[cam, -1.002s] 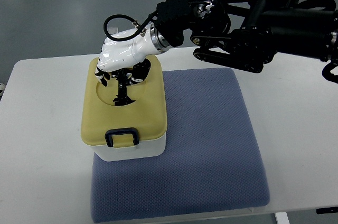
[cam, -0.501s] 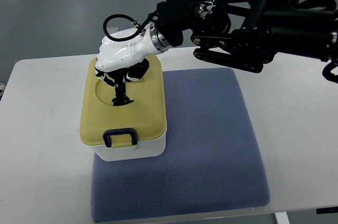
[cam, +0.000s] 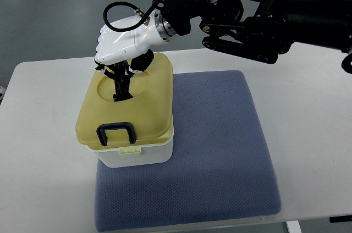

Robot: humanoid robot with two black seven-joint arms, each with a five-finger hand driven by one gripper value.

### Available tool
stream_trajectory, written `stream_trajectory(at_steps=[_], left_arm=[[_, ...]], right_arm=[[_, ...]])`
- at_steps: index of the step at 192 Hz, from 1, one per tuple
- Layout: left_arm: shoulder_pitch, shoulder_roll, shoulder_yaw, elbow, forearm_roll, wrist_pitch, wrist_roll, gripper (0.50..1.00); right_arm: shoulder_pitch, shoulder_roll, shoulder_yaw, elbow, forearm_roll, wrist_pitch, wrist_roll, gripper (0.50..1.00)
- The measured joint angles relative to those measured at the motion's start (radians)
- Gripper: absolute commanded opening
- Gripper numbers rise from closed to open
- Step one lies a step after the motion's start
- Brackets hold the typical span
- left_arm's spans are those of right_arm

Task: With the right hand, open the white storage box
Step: 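Lift the yellow lid off the box with the right hand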

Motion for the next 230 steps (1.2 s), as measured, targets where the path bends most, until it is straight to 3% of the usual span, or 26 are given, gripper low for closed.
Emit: stream_trajectory(at_steps=[64,143,188,230], left_arm=[[0.0,0.0,0.0,0.0,0.0,0.0,0.0,1.0],[0.0,0.0,0.0,0.0,0.0,0.0,0.0,1.0],[0.0,0.0,0.0,0.0,0.0,0.0,0.0,1.0],[0.0,0.0,0.0,0.0,0.0,0.0,0.0,1.0]], right_arm=[[0.073,-0.2,0.003,0.0,0.014,0.005,0.004,0.5],[0.041,-0.522,0.008,0.026,0.018,-0.011,0.026,0.5],[-0.058,-0.687,0.001,0.072,0.012,-0.097,0.039,0.5],[-0.177,-0.729,-0.002,0.081,0.001,-0.219,0.039,0.5]])
